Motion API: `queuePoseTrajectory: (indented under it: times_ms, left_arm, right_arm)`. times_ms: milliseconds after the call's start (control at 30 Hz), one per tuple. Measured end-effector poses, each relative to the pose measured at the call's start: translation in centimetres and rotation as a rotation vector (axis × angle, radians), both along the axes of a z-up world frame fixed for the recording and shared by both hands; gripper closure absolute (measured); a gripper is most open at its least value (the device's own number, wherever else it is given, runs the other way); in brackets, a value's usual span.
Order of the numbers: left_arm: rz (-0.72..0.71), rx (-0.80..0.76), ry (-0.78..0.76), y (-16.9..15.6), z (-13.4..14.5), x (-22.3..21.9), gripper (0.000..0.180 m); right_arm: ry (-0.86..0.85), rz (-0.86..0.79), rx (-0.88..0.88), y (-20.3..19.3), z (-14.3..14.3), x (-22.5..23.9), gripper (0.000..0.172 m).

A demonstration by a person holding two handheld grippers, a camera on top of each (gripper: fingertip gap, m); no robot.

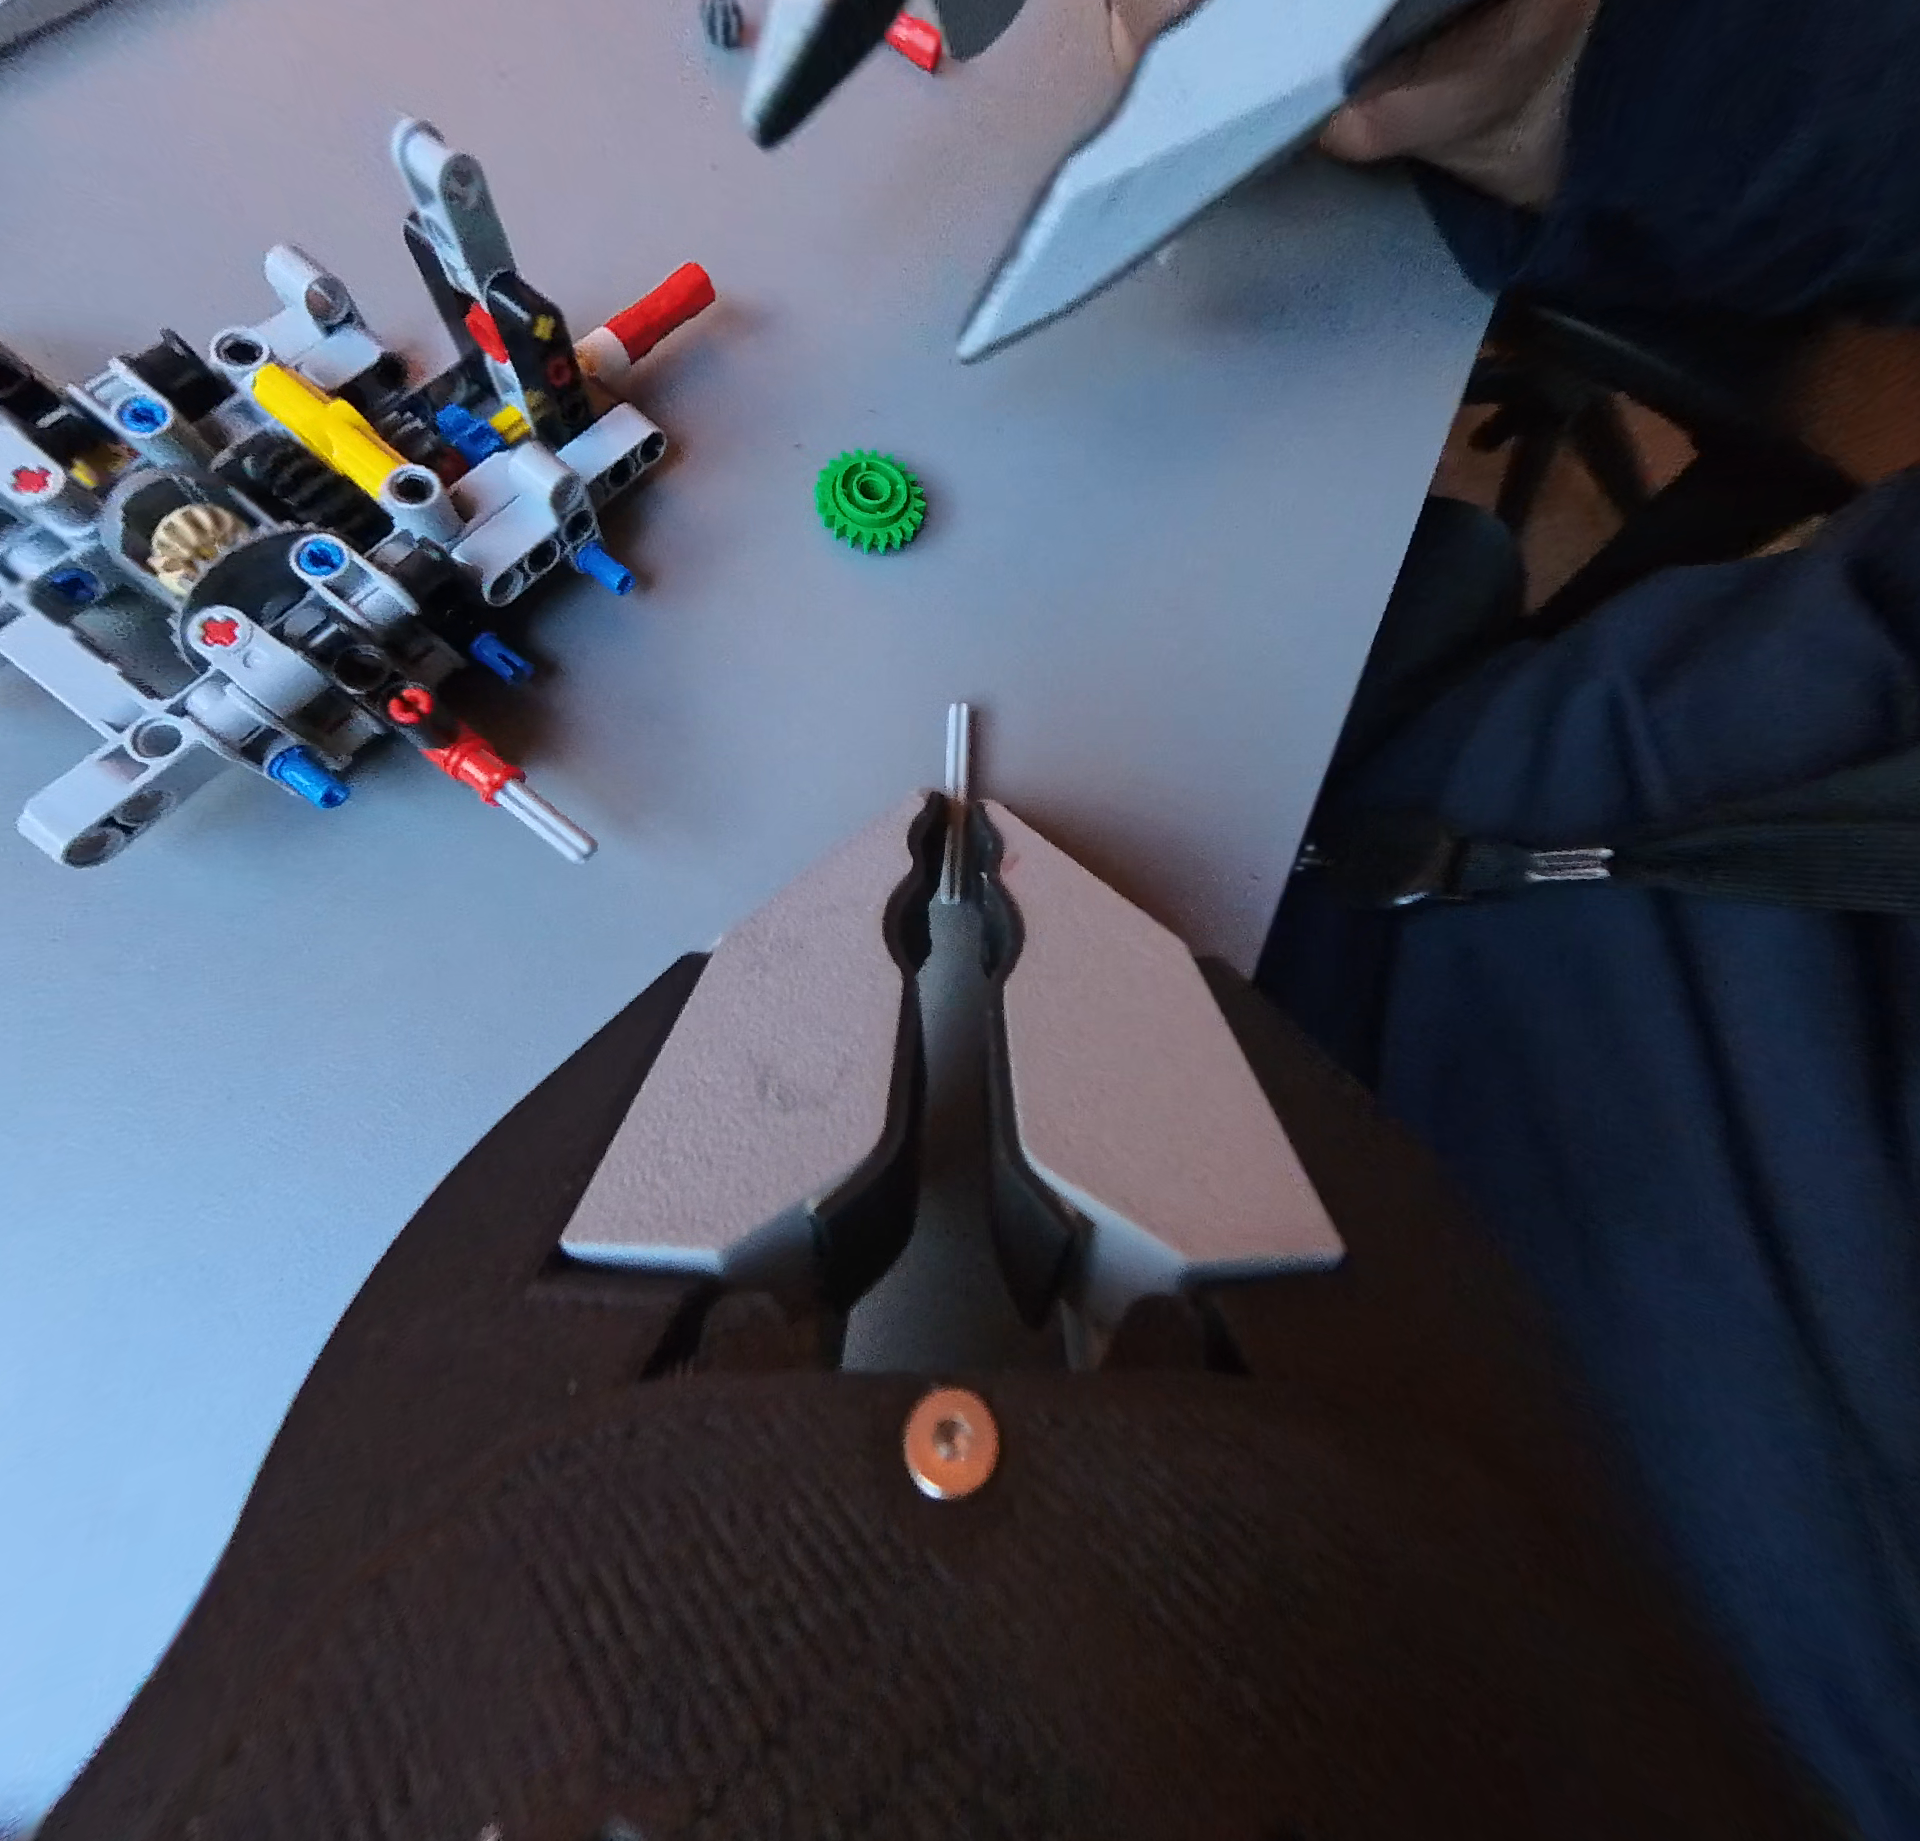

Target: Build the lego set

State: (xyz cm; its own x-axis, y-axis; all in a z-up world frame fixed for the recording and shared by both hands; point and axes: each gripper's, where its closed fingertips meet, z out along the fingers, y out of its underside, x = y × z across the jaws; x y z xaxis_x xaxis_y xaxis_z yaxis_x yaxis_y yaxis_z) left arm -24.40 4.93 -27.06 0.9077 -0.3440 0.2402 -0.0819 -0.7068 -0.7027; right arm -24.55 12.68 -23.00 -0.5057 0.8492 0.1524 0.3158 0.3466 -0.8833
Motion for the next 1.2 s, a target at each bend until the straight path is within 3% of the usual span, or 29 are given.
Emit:
queuePoseTrajectory:
  times_ms: [133,333,500,700,733,800,867,1000,1100,1200]
  left_arm:
    - [0.011,-0.014,-0.172,0.6,0.8,-0.4,0.18]
    - [-0.053,-0.081,-0.465,1.0,2.0,0.7,0.18]
    - [-0.075,-0.109,-0.48,1.2,1.7,1.2,0.18]
    - [-0.067,-0.077,-0.504,1.3,2.4,1.2,0.18]
    - [-0.057,-0.055,-0.507,1.4,2.8,0.8,0.171]
    - [-0.026,-0.013,-0.467,1.5,3.5,-0.5,0.148]
    - [0.017,0.058,-0.357,1.6,4.4,-2.8,0.143]
    - [0.136,0.149,0.003,1.8,4.7,-8.8,0.131]
    - [0.134,0.127,0.099,2.1,3.7,-10.4,0.128]
    - [0.099,0.115,0.15,2.9,2.8,-11.0,0.129]
  right_arm:
    - [0.031,0.114,0.031,-2.5,0.2,0.8,0.142]
    - [0.032,0.219,0.233,-5.4,-1.6,0.9,0.145]
    - [0.053,0.244,0.378,-5.9,-2.6,1.0,0.169]
    - [0.049,0.244,0.352,-5.9,-2.2,1.2,0.17]
    - [0.049,0.23,0.331,-5.7,-2.0,1.1,0.171]
    - [0.02,0.179,0.285,-4.4,-1.8,0.7,0.171]
    - [-0.016,0.107,0.214,-2.3,-1.4,0.2,0.171]
    - [-0.17,-0.006,-0.014,1.5,-1.4,-0.8,0.171]
    - [-0.227,-0.052,-0.109,3.1,-1.2,-1.5,0.171]
    - [-0.294,-0.065,-0.073,4.0,-2.1,-1.7,0.171]
